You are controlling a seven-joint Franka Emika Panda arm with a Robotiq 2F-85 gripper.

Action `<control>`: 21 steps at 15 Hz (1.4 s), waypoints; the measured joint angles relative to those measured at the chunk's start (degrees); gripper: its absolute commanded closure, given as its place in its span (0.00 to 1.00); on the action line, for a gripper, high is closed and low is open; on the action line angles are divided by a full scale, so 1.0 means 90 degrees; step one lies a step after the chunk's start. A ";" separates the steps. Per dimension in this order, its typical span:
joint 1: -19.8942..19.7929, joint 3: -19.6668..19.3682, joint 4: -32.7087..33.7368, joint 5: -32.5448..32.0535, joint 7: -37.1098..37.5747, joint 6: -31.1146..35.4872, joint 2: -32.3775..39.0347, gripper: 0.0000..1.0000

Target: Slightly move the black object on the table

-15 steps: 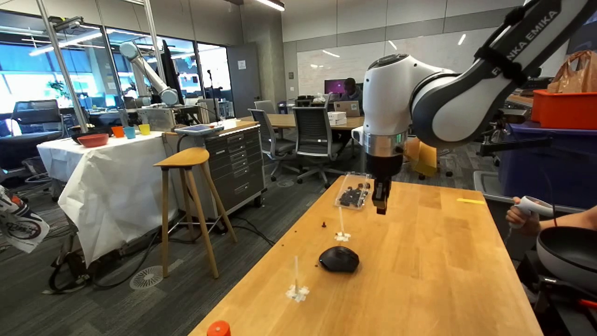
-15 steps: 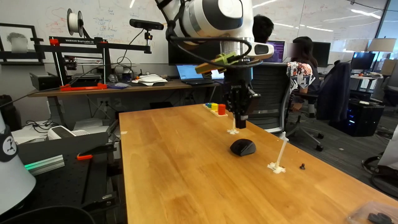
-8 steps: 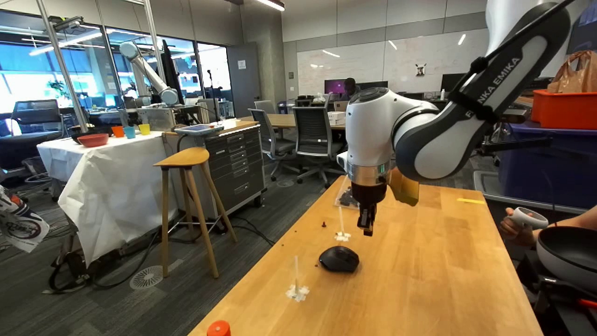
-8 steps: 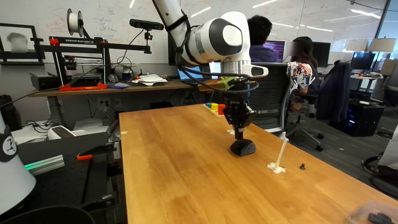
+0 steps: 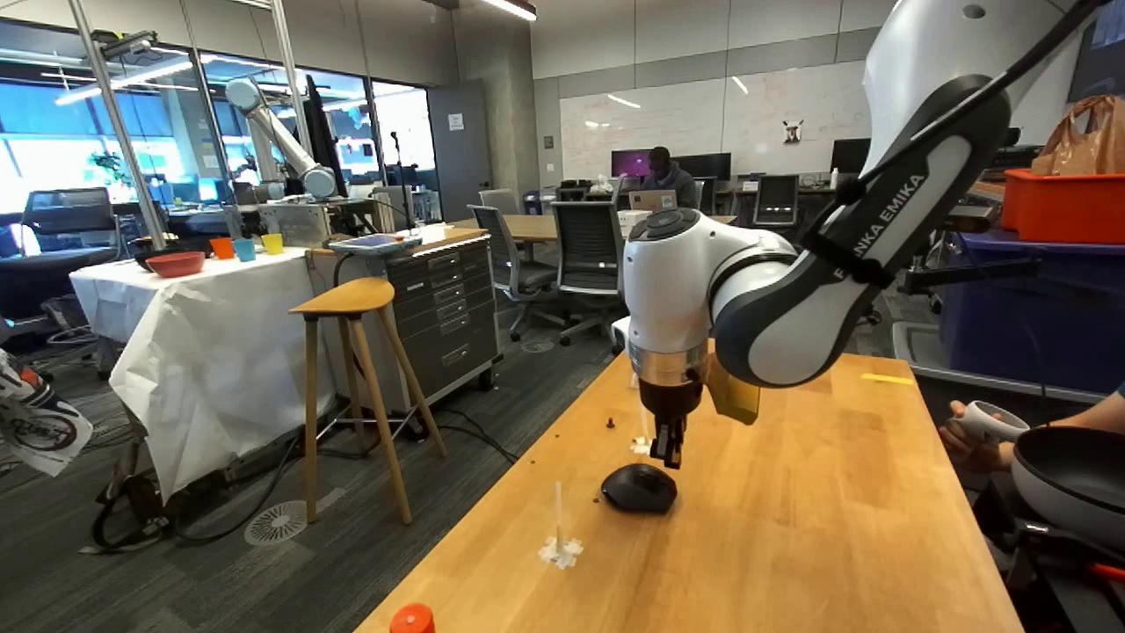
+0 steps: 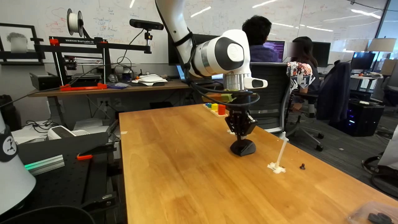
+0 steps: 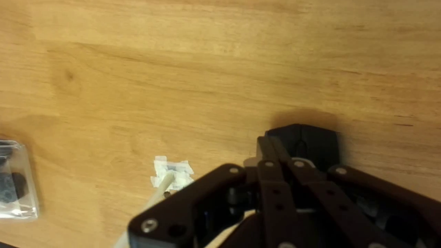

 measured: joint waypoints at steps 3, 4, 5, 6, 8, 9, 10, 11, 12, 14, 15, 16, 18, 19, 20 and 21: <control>0.0126 -0.0049 0.0181 0.0000 0.0028 0.0035 0.0211 0.98; 0.0170 -0.0069 0.0227 0.0000 0.0038 0.0042 0.0264 0.98; 0.0213 -0.0098 0.0265 0.0000 0.0040 0.0042 0.0284 0.98; 0.0246 -0.0119 0.0293 0.0000 0.0041 0.0042 0.0304 0.99; 0.0281 -0.0139 0.0326 0.0000 0.0041 0.0042 0.0325 0.98; 0.0289 -0.0144 0.0330 0.0000 0.0041 0.0042 0.0328 0.98; 0.0292 -0.0146 0.0330 0.0000 0.0041 0.0042 0.0328 0.98; 0.0293 -0.0146 0.0330 0.0000 0.0041 0.0042 0.0328 0.98; 0.0293 -0.0146 0.0330 0.0000 0.0041 0.0042 0.0328 0.98; 0.0295 -0.0135 0.0313 0.0000 0.0036 0.0042 0.0301 0.98; 0.0295 -0.0116 0.0297 0.0000 0.0031 0.0042 0.0270 0.97; 0.0296 -0.0094 0.0271 0.0000 0.0019 0.0042 0.0213 0.98; 0.0297 -0.0056 0.0187 0.0001 -0.0007 0.0042 0.0006 0.98; 0.0297 -0.0040 0.0124 0.0001 -0.0032 0.0040 -0.0140 0.98; 0.0296 -0.0023 0.0050 0.0008 -0.0062 0.0032 -0.0313 0.98; 0.0290 0.0000 -0.0034 0.0049 -0.0101 0.0007 -0.0508 0.97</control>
